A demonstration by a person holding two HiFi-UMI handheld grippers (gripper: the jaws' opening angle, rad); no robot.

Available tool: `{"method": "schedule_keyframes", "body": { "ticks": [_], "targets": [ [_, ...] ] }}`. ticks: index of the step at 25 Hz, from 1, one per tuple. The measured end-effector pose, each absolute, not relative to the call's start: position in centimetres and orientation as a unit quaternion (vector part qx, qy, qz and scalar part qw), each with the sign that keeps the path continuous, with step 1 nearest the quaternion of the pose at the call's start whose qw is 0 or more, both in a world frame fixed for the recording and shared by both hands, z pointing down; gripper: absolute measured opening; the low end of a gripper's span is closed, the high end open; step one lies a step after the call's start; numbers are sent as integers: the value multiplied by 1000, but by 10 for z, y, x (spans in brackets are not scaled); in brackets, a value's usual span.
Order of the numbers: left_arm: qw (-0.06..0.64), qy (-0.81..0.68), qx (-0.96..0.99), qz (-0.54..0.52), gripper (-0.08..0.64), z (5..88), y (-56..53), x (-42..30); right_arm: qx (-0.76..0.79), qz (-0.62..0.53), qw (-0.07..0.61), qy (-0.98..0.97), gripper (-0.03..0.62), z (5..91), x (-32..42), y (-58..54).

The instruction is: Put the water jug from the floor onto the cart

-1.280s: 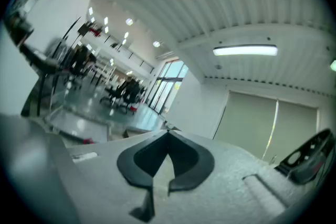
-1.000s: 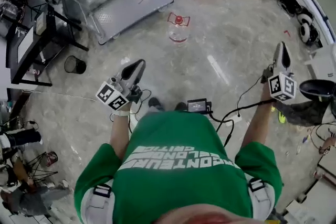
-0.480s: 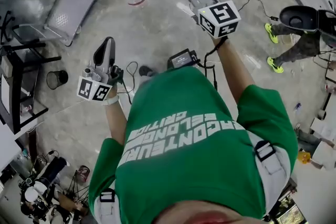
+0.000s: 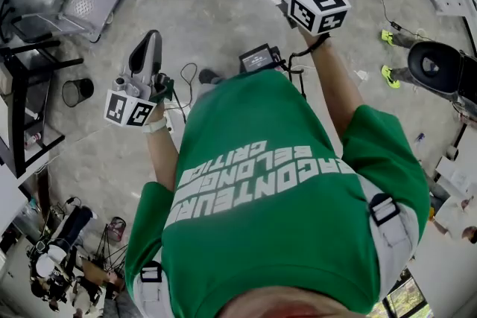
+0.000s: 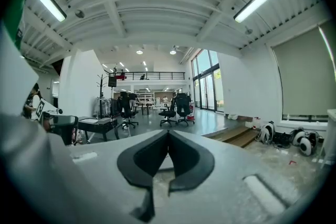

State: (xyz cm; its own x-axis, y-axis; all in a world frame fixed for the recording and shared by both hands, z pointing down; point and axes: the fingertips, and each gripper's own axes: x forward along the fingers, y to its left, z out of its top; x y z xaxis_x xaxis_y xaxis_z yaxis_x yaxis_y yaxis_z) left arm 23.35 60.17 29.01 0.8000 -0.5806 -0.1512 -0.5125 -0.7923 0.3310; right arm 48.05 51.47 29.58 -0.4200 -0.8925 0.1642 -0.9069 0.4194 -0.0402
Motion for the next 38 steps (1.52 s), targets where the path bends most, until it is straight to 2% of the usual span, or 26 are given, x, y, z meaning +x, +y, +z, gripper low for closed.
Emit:
{"method": "schedule_keyframes", "body": {
  "ticks": [8,21,28,33,38],
  "targets": [
    [145,-283,939,-130,15,301,598,199,496,75,62,-863,-6,311,426,522],
    [160,-310,928,-127,15,321,595,141,496,93,76,-860,-6,332,379,525],
    [174,-321,922,-128,15,333,585,122,461,63,89,-881,-8,336,347,525],
    [180,-332,916,-133,15,339,565,115,437,39,126,-890,-8,346,329,505],
    [182,-347,911,-125,15,341,525,107,421,44,122,-898,-6,353,320,464]
  ]
}}
